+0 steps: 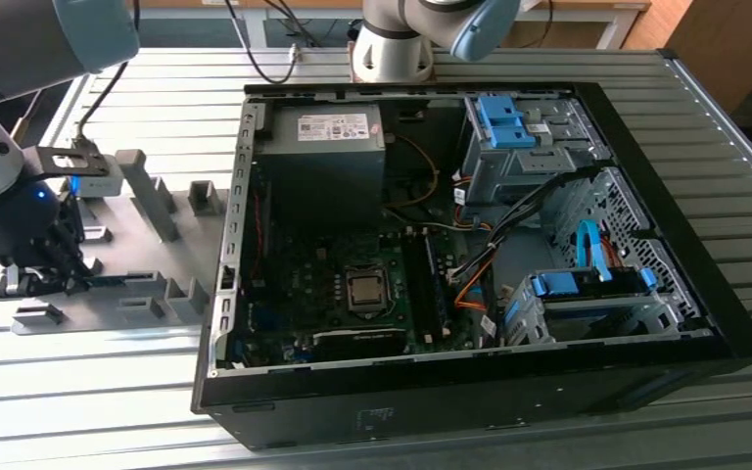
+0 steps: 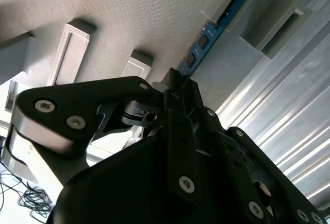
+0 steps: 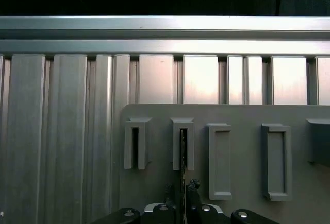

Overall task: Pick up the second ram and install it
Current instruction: 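Pick up the second ram and move it above second insertion slot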

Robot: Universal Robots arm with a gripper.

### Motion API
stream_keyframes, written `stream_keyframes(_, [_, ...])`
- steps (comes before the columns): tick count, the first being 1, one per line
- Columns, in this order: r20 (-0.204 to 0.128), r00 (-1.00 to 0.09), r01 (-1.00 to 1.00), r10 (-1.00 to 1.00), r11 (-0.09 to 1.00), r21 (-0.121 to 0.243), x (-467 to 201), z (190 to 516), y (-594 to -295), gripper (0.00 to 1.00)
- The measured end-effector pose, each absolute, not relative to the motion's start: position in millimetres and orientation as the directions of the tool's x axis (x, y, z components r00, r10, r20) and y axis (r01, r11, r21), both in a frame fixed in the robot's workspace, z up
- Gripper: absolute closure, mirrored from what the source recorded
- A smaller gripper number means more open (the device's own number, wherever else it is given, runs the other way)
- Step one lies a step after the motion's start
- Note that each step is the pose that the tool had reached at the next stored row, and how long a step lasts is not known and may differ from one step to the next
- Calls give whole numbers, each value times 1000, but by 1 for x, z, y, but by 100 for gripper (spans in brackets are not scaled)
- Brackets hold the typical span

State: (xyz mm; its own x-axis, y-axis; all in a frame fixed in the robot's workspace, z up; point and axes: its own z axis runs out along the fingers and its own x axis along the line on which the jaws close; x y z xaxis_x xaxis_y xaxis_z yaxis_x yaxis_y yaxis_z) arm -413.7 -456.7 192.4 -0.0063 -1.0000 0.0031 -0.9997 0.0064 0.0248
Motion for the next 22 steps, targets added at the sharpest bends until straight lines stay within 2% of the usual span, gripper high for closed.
stream_keyframes(4, [2, -6, -1000, -1000, 6, 25, -414, 191, -457, 79])
stream_keyframes(5, [2, -6, -1000, -1000, 6, 25, -414, 191, -457, 86])
stream_keyframes(22, [2, -6, -1000, -1000, 6, 25, -414, 197, -457, 86])
